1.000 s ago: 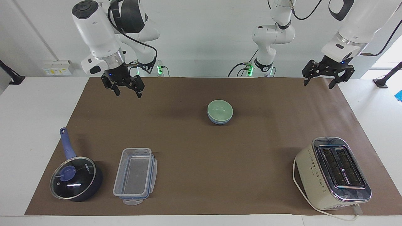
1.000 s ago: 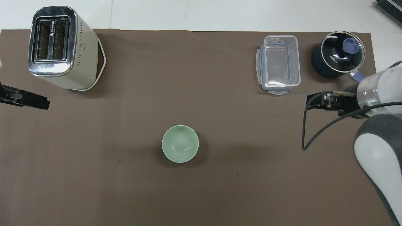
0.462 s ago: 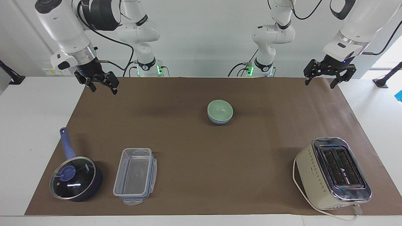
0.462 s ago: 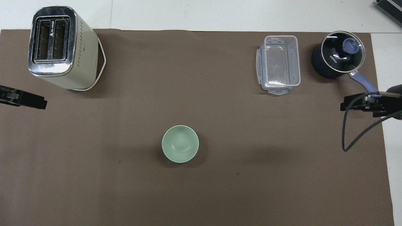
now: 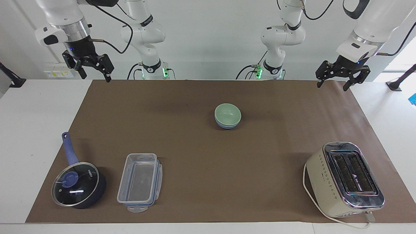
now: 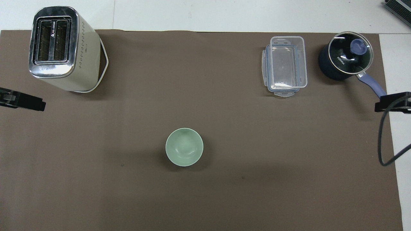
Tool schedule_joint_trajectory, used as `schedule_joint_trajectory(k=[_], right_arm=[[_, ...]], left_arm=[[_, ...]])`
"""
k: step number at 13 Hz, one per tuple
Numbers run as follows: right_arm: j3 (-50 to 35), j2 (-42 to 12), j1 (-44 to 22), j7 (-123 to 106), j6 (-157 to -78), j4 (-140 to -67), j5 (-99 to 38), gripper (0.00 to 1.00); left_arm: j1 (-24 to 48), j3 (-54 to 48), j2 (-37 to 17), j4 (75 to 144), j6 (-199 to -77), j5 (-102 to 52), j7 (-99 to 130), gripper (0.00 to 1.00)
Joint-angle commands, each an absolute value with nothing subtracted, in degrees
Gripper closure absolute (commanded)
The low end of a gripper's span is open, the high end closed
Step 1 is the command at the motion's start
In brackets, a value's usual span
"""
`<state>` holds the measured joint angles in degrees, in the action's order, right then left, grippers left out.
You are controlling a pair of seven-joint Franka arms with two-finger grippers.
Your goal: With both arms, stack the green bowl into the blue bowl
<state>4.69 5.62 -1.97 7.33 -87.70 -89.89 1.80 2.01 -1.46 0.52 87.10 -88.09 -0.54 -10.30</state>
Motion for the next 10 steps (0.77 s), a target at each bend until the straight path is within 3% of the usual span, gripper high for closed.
schedule_joint_trajectory(k=[1, 10], right_arm=[[4.0, 5.8, -2.1, 6.2, -84.1, -86.9, 2.5, 0.0], [4.1, 8.1, -2.4, 2.8, -86.0, -90.4, 2.5, 0.0]], left_arm=[[1.5, -1.4, 1.3, 86.7, -87.2, -1.1, -10.1, 0.0], [0.3, -1.4, 2.1, 87.3, -86.1, -1.1, -7.8, 0.0]])
